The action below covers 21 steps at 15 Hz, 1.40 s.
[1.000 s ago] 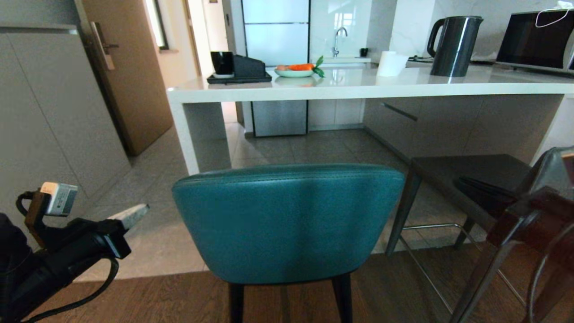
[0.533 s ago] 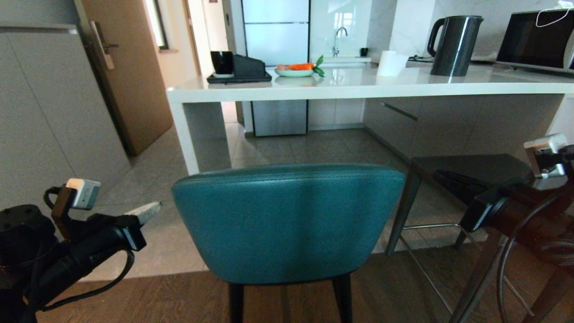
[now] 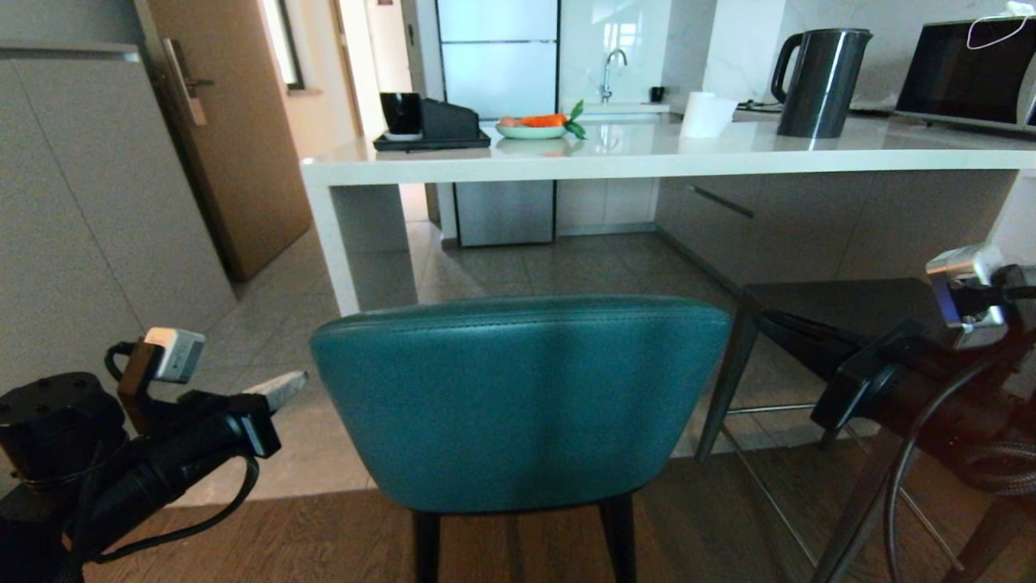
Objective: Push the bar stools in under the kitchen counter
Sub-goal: Push the blue chair back under the dining table
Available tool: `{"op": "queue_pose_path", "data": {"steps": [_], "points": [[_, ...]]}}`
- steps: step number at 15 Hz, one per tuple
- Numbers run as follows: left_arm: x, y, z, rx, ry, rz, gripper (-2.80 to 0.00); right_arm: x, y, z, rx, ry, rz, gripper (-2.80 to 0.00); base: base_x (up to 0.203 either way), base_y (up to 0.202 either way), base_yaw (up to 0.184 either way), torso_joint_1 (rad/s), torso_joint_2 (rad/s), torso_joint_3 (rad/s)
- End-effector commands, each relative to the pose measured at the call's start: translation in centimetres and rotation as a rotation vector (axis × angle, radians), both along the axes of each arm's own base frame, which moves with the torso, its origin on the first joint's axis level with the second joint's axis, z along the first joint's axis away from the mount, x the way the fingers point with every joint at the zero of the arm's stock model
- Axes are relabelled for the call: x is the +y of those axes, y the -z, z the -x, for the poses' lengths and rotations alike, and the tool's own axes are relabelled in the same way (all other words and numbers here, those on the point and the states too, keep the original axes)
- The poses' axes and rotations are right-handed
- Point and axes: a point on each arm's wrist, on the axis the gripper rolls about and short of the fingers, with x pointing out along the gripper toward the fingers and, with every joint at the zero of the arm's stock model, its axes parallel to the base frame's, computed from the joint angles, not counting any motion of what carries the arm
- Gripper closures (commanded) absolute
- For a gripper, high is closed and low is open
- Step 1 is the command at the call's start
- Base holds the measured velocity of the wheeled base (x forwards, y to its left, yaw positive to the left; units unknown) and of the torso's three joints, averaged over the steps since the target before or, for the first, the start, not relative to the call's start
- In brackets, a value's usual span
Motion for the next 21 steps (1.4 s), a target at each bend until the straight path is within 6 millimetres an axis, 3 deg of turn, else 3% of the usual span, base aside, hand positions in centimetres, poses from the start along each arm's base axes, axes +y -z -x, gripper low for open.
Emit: {"op": "queue_pose_path", "data": {"steps": [1,4,9,15,21], "points": [[0.1,-0.1,-0.1,-0.009,-0.003,0.001,0.0,0.3,0.7,-0.7,0.026,-0.004,0.013,0.0,0.0,0.0,0.0,0.0,0.0,0.0],[0.2,0.0,-0.5,-0.01,-0.01,0.001,0.0,0.2,1.6,-1.8,0.062,0.019,0.032,0.0,0.0,0.0,0.0,0.0,0.0,0.0],[0.1,0.2,-1.7,-0.014,-0.024,-0.001,0.0,-1.9,2.6,-2.9,0.08,0.111,0.053,0.0,0.0,0.0,0.0,0.0,0.0,0.0],[-1.1,0.3,-1.7,-0.012,-0.024,-0.006,0.0,1.0,2.8,-3.9,0.041,0.02,0.063,0.0,0.0,0.0,0.0,0.0,0.0,0.0],[-2.6,0.8,-2.0,0.003,-0.021,-0.012,0.0,1.3,2.9,-4.5,0.041,0.021,0.066,0.0,0.0,0.0,0.0,0.0,0.0,0.0]]}}
